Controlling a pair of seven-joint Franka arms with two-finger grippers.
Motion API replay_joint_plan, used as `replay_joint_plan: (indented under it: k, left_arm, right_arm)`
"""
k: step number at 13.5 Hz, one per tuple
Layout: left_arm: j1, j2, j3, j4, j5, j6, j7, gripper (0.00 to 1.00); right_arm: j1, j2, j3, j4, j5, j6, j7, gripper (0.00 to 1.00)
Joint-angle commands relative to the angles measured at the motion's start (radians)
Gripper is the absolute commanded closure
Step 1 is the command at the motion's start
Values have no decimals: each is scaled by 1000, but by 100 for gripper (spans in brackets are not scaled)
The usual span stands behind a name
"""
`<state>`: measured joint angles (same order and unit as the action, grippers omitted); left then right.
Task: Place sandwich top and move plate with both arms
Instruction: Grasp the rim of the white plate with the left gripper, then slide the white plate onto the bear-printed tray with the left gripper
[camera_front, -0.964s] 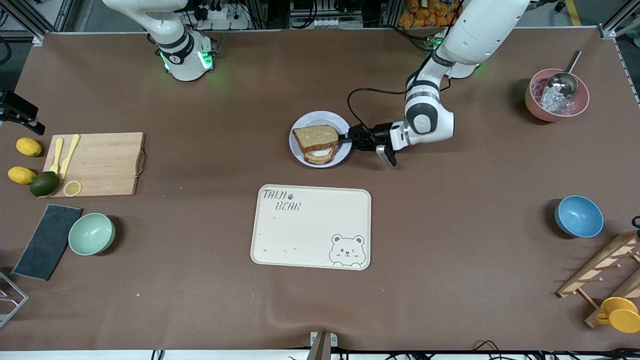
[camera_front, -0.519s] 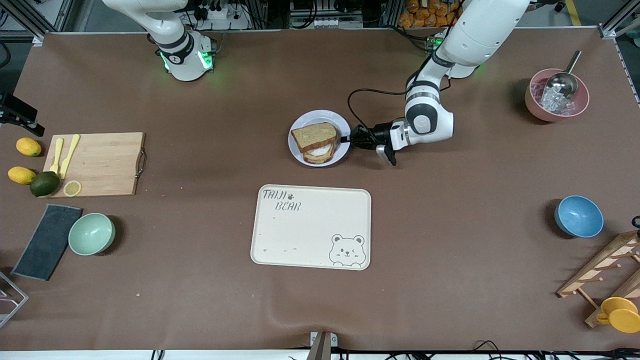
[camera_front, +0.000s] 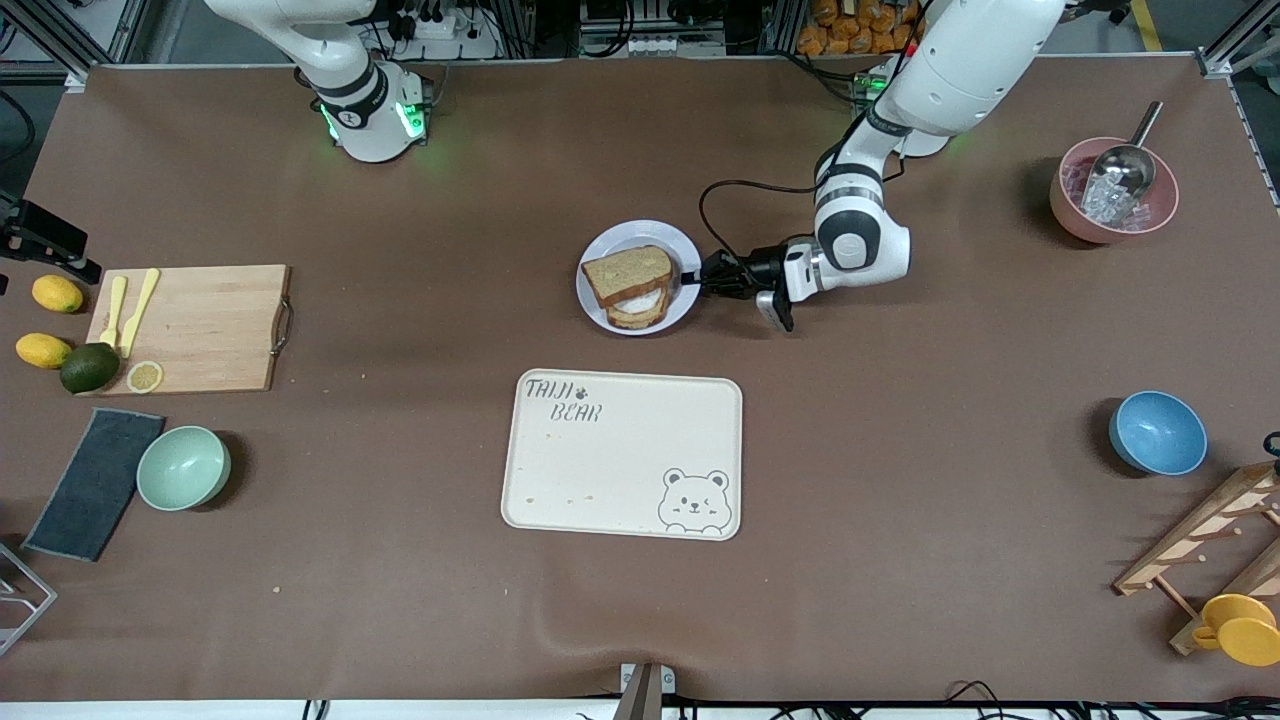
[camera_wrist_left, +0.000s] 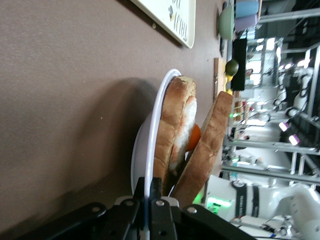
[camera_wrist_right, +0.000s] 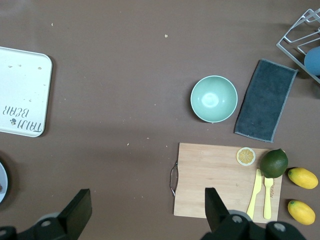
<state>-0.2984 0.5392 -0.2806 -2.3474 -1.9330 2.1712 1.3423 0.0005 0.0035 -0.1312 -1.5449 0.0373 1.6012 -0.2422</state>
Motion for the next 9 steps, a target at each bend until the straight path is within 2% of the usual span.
replay_joint_plan:
  k: [1, 3, 7, 9]
  left_arm:
    - [42, 1, -8, -26, -52, -103, 34, 100]
    - [76, -2, -8, -33, -52, -152, 41, 100]
    - [125, -13, -9, -30, -70, -163, 41, 100]
    - [197, -21, -11, -27, -73, -163, 43, 100]
  right_arm:
    - [4, -2, 2, 6, -17, -6, 17, 0]
    - [4, -2, 2, 6, -16, -6, 17, 0]
    - [4, -2, 2, 6, -17, -7, 17, 0]
    - [4, -2, 2, 6, -17, -6, 17, 0]
